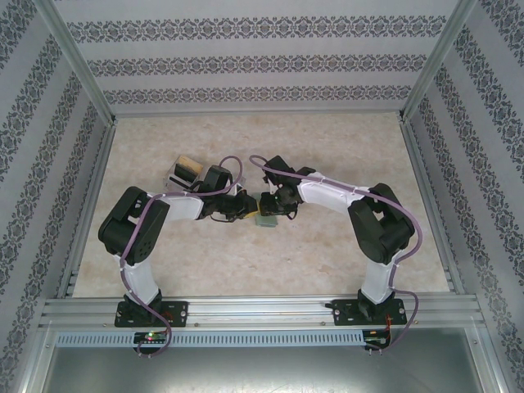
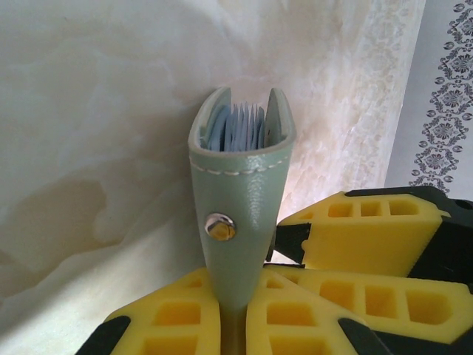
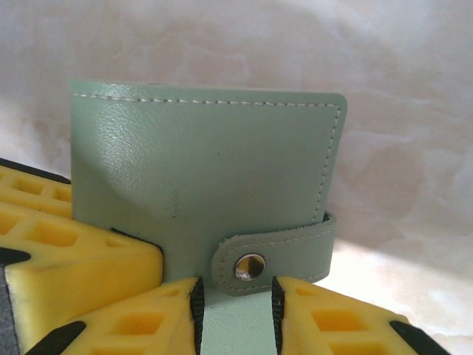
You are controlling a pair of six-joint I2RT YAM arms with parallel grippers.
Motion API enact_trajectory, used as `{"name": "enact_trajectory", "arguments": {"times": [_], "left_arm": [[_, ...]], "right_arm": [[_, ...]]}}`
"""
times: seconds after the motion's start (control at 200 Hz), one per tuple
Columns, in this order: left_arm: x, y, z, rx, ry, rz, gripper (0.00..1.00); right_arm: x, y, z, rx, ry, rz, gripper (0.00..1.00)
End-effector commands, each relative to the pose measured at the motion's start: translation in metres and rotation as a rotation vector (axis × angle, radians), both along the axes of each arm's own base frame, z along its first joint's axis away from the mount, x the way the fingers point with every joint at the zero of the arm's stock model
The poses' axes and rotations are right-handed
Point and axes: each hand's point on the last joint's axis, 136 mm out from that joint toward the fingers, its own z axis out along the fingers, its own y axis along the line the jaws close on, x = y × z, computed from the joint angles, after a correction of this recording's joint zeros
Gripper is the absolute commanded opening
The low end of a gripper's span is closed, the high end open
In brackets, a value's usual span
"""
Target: Take the credit cards out of the card holder
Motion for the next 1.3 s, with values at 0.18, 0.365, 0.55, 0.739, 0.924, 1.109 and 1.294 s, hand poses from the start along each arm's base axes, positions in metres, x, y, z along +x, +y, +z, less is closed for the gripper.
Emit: {"name": "enact_trajectory", "arguments": {"times": [0.18, 0.365, 0.55, 0.739, 0.924, 1.109, 1.294], "left_arm": [[-0.004, -0.007, 0.009, -0.003, -0.028, -0.02, 0.0], [-0.004, -0.006, 0.005, 0.016, -0.011, -0.017, 0.0], [-0.007, -0.002, 0.0, 0.036, 0.004, -0.008, 0.0], [-0.008, 0.001, -0.002, 0.062, 0.013, 0.002, 0.0], [-0.007, 0.001, -0.002, 0.076, 0.016, 0.005, 0.0], [-0.008, 0.002, -0.003, 0.082, 0.021, 0.007, 0.0], [-0.008, 0.005, -0.003, 0.103, 0.029, 0.019, 0.05]], "right_arm": [[0.013, -0.015, -0.004, -0.125, -0.05, -0.041, 0.28], [0.016, -0.024, -0.008, -0.178, -0.059, -0.07, 0.23], [0.019, -0.038, -0.009, -0.244, -0.087, -0.104, 0.19], [0.022, -0.055, -0.008, -0.303, -0.113, -0.153, 0.17], [0.024, -0.066, -0.006, -0.349, -0.145, -0.171, 0.17], [0.025, -0.076, -0.003, -0.384, -0.159, -0.187, 0.16], [0.025, -0.064, 0.008, -0.27, -0.17, -0.174, 0.26]]}}
